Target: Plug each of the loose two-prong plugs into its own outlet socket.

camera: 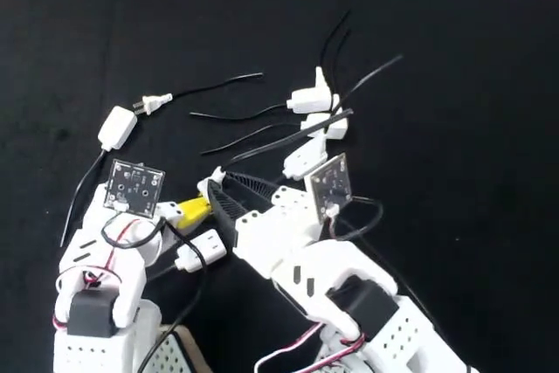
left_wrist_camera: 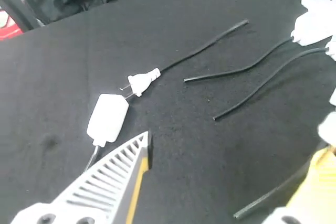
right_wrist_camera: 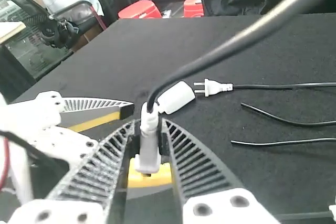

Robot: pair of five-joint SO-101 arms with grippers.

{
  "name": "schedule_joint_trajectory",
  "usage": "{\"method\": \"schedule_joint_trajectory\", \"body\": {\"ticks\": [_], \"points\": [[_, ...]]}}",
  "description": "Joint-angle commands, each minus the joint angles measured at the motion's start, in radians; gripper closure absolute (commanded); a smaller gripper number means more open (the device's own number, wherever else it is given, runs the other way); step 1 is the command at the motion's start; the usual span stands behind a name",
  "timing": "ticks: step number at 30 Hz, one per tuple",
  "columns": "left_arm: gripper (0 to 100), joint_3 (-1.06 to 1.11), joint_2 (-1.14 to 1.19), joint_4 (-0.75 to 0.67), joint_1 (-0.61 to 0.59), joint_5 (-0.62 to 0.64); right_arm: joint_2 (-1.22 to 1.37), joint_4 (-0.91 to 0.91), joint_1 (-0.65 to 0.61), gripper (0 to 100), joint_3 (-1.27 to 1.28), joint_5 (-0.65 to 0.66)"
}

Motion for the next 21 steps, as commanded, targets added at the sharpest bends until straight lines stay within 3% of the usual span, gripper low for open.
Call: {"method": "schedule_joint_trajectory", "body": {"ticks": [1,21], "points": [[55,-0.101,-0.008,0.023,0.050,0.037,-0.004,0.044,-0.014,98.7,-0.025,-0.012],[55,-0.102,-0.008,0.014,-0.010,0.034,-0.004,0.261,-0.074,98.7,-0.131,-0.002]]}}
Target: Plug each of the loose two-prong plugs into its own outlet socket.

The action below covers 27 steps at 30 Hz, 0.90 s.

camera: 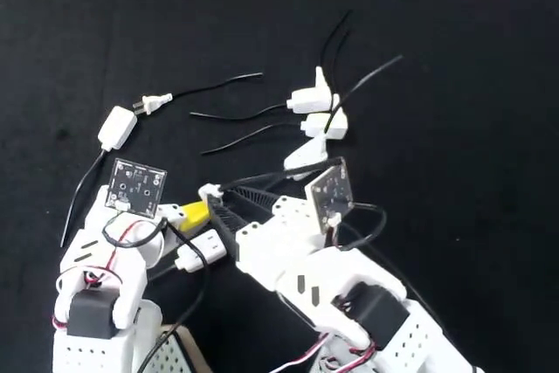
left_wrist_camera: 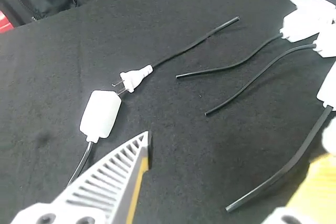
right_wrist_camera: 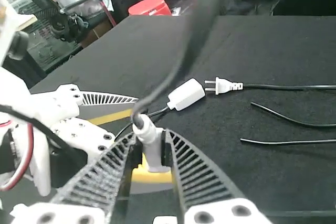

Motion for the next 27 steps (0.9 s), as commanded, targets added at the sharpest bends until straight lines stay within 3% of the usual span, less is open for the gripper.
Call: {"method": "schedule_joint_trajectory", "body": {"ticks": [1,5,11,14,20,22,25,27], "points": [[55,-0.079,-0.009,-0.009,-0.015,0.020,0.002,0.054,-0.025,98.7,-0.038,0.011],[55,-0.081,-0.009,-0.009,-0.015,0.020,0.004,0.058,-0.020,98.7,-0.044,0.038],[55,-0.088,-0.009,-0.009,-0.019,-0.017,0.004,0.052,0.094,98.7,-0.061,0.040],[55,-0.128,-0.009,0.000,-0.058,-0.109,0.004,0.057,0.149,98.7,-0.088,0.040],[55,-0.137,-0.009,-0.023,-0.150,-0.141,0.002,0.058,0.167,98.7,-0.096,0.040],[55,-0.119,-0.009,-0.057,-0.159,-0.061,0.002,0.058,0.161,98.7,-0.096,0.040],[55,-0.093,-0.009,-0.112,-0.133,0.155,0.002,0.058,0.075,98.7,-0.087,0.078],[55,-0.094,-0.009,-0.123,-0.111,0.219,0.002,0.055,0.028,98.7,-0.073,0.094]]}}
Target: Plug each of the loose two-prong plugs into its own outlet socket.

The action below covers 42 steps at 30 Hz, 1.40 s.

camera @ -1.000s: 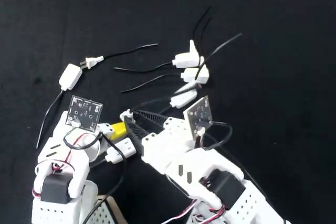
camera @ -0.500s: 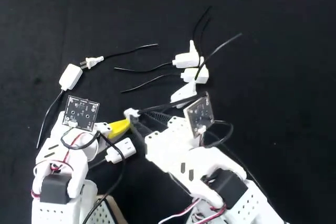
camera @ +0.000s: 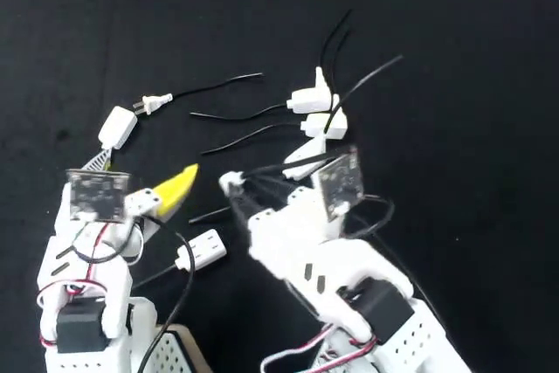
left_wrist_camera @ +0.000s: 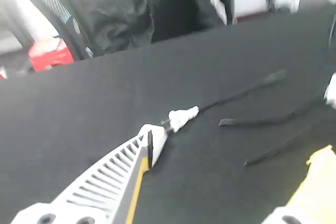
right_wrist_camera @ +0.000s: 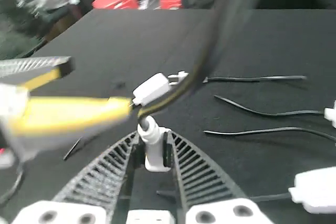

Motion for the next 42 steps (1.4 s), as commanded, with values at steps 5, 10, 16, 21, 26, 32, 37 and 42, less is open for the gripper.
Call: {"method": "schedule_joint_trajectory", "body": {"ticks": [5,10,16,21,26,32,37,42], "points": [[55,-0.010,-0.003,0.034,0.124,0.118,-0.012,-0.005,-0.074,98.7,-0.028,0.040],[55,-0.010,-0.003,0.061,0.173,0.101,-0.012,-0.005,-0.074,98.7,-0.028,0.068],[55,-0.087,-0.003,0.183,0.252,0.038,-0.010,-0.005,-0.074,98.7,-0.025,0.069],[55,-0.131,-0.003,0.250,0.262,0.038,-0.010,-0.005,-0.074,98.7,-0.025,0.069],[55,-0.130,-0.003,0.249,0.260,0.038,-0.010,-0.003,-0.074,98.7,-0.013,0.068],[55,-0.136,-0.003,0.241,0.229,0.038,-0.010,0.005,-0.075,98.7,-0.005,0.063],[55,-0.124,-0.003,0.213,0.143,0.037,0.076,0.009,-0.071,98.7,0.008,0.072],[55,-0.010,-0.003,0.209,-0.002,-0.109,0.375,0.124,0.015,98.7,-0.166,0.132]]}}
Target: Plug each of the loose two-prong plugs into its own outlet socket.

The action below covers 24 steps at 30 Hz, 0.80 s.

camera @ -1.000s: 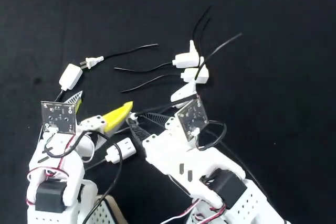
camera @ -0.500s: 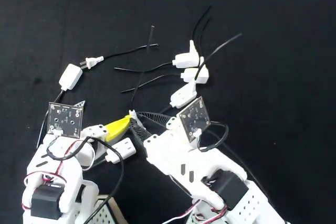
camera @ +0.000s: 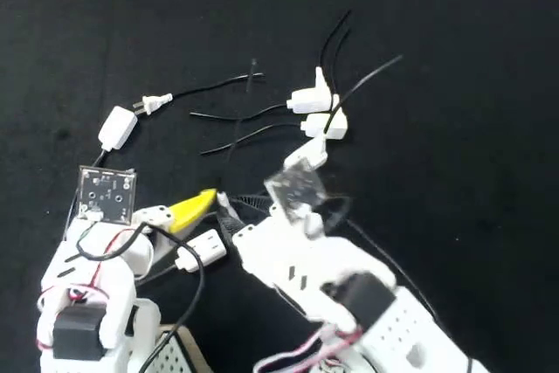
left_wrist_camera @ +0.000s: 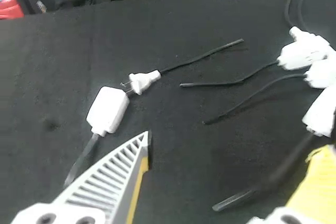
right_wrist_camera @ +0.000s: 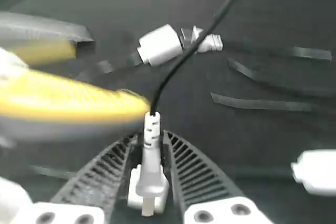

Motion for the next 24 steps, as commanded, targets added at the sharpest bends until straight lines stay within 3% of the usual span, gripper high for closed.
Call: {"method": "schedule_joint_trajectory", "body": {"ticks": [1,4,10,15,24], "points": [[55,0.094,-0.002,-0.038,-0.105,-0.132,0.242,0.107,0.061,98.7,-0.197,0.021],[55,0.223,-0.002,-0.069,-0.200,-0.253,0.507,0.255,0.089,98.7,-0.378,0.063],[55,0.349,-0.002,-0.068,-0.348,-0.362,1.000,0.457,0.152,98.7,-0.670,0.152],[55,0.380,-0.002,0.021,-0.332,-0.420,1.276,0.546,0.195,98.6,-0.839,0.239],[55,0.429,-0.002,0.020,-0.325,-0.494,1.531,0.554,0.195,98.3,-0.915,0.402]]}}
